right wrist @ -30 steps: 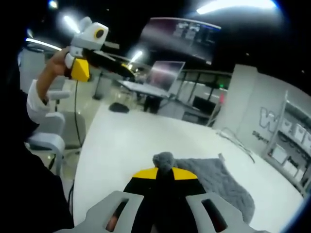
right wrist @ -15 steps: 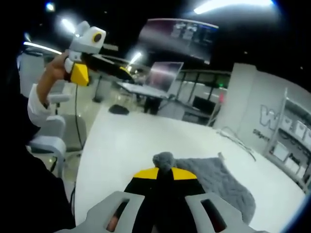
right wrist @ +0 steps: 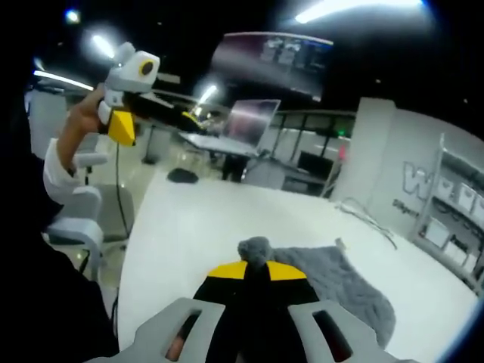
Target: Open the folded towel by lifting each exposed corner and separating the folded layers until the towel lies flat within the target outline without major curled edges
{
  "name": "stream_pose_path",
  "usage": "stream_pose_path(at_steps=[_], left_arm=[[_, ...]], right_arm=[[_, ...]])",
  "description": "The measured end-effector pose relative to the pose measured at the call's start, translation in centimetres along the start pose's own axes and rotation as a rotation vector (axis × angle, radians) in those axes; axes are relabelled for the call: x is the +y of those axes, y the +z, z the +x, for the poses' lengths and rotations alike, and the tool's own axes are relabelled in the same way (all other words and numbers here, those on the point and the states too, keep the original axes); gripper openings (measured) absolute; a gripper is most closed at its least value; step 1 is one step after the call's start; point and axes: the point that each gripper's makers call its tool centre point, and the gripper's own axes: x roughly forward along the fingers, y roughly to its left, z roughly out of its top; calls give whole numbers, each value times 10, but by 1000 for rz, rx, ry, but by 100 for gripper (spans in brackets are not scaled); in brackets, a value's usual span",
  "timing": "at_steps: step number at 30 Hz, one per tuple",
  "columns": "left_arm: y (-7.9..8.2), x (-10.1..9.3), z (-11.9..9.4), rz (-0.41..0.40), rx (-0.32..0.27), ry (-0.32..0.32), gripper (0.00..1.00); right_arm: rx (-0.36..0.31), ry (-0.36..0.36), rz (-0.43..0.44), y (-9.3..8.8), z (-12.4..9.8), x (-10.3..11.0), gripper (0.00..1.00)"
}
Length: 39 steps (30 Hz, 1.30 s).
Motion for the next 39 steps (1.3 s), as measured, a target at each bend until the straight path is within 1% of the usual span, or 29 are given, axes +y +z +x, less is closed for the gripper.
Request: stream_pose_path(at_steps=[39], left_arm=[[-2,-1,2,5,8,1,96]], right_arm=[[-23,-46,40,7,-16,-25,3]])
